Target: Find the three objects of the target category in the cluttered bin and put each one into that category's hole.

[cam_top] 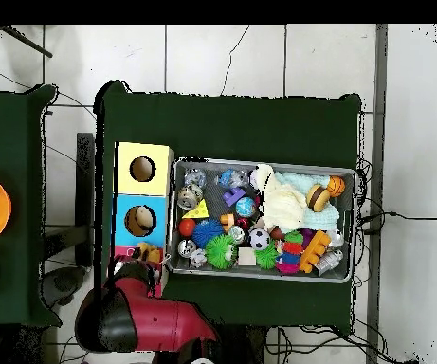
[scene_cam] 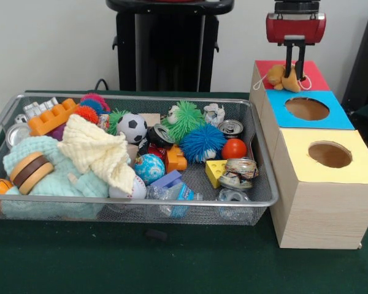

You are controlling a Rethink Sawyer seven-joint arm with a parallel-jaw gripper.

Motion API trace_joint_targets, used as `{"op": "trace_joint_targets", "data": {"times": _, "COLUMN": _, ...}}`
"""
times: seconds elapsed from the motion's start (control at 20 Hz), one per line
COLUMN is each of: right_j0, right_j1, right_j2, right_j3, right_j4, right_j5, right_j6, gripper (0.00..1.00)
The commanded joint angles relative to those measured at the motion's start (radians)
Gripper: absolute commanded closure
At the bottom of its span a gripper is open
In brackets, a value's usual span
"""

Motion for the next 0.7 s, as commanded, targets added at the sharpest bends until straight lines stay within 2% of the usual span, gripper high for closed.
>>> {"op": "trace_joint_targets", "data": {"times": 0.05, "right_j0": -0.039, "right_j1": 0.033, "right_j2": 0.111, "right_j3": 0.159, "right_j4": -0.045, "right_j5": 0.022, "right_j6": 0.219, "gripper": 1.00}}
{"op": "trace_joint_targets", "data": {"times": 0.45, "right_j0": -0.025, "right_j1": -0.011, "right_j2": 0.158, "right_j3": 0.220, "right_j4": -0.004, "right_j5": 0.039, "right_j6": 0.264, "gripper": 1.00}}
{"op": "trace_joint_targets", "data": {"times": 0.7, "right_j0": -0.034, "right_j1": 0.055, "right_j2": 0.174, "right_j3": 0.226, "right_j4": -0.022, "right_j5": -0.034, "right_j6": 0.265, "gripper": 1.00}}
